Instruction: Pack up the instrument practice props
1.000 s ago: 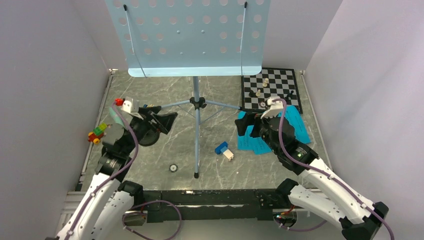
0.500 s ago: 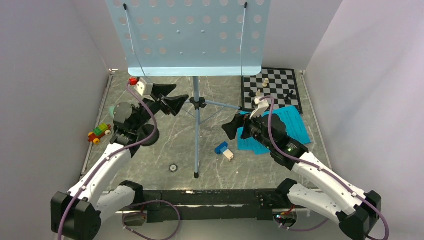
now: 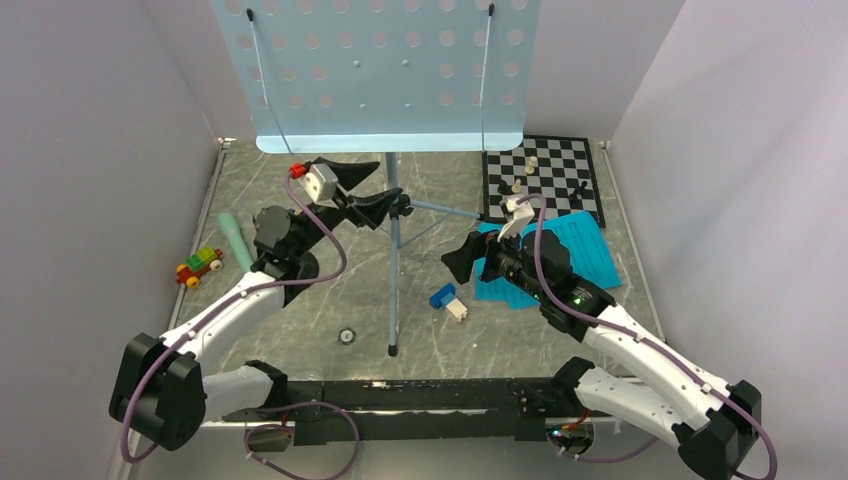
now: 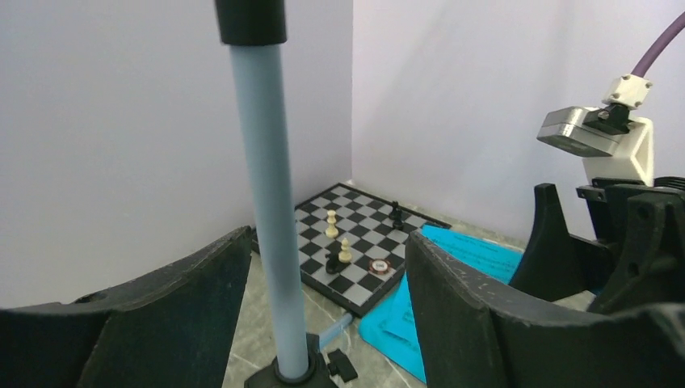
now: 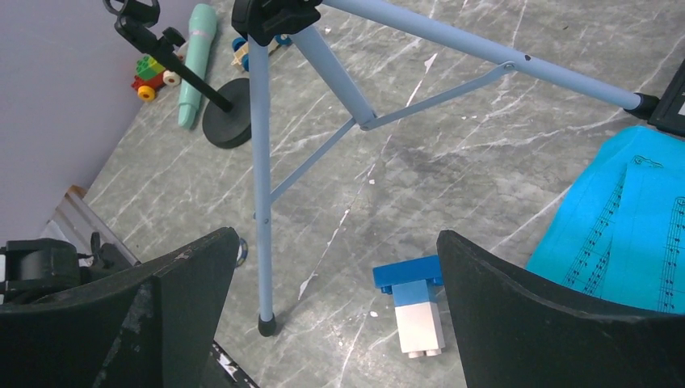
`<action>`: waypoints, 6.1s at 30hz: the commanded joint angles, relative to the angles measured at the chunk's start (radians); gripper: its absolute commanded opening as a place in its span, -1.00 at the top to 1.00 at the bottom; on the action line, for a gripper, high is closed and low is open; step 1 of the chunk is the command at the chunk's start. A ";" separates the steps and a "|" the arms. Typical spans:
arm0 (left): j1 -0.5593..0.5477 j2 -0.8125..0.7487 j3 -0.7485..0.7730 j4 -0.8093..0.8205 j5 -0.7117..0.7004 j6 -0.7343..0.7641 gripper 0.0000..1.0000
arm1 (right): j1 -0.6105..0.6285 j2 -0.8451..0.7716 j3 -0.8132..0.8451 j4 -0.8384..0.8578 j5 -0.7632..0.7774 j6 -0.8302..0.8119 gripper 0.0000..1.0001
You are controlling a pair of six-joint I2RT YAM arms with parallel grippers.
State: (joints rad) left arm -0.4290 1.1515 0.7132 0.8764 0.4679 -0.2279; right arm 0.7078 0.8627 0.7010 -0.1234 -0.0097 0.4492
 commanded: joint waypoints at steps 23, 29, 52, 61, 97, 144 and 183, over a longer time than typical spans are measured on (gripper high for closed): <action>-0.042 0.227 0.160 0.231 -0.098 0.030 0.22 | 0.004 0.031 0.010 0.056 -0.006 -0.052 -0.93; -0.042 0.228 0.151 0.216 -0.083 0.039 0.65 | 0.000 0.088 0.042 0.082 -0.021 -0.024 -0.91; -0.048 0.200 0.127 0.150 -0.061 0.030 1.00 | -0.239 0.640 0.281 0.568 -0.631 0.577 -0.39; -0.048 0.188 0.130 0.113 -0.064 0.067 1.00 | -0.233 0.746 0.331 0.638 -0.686 0.629 -0.05; -0.049 0.209 0.158 0.016 -0.046 0.024 1.00 | 0.010 0.677 0.276 0.369 -0.088 -0.227 1.00; -0.056 0.146 0.134 -0.053 -0.086 0.049 1.00 | -0.160 0.654 0.300 0.563 -0.600 0.302 -0.34; -0.065 0.168 0.155 -0.115 -0.092 0.020 1.00 | -0.008 0.665 0.210 0.534 -0.095 -0.411 1.00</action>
State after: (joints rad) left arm -0.4751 1.3296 0.8474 0.9009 0.3328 -0.1864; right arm 0.6273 1.5387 0.9779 0.4126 -0.3817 0.3801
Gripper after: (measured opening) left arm 0.266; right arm 0.068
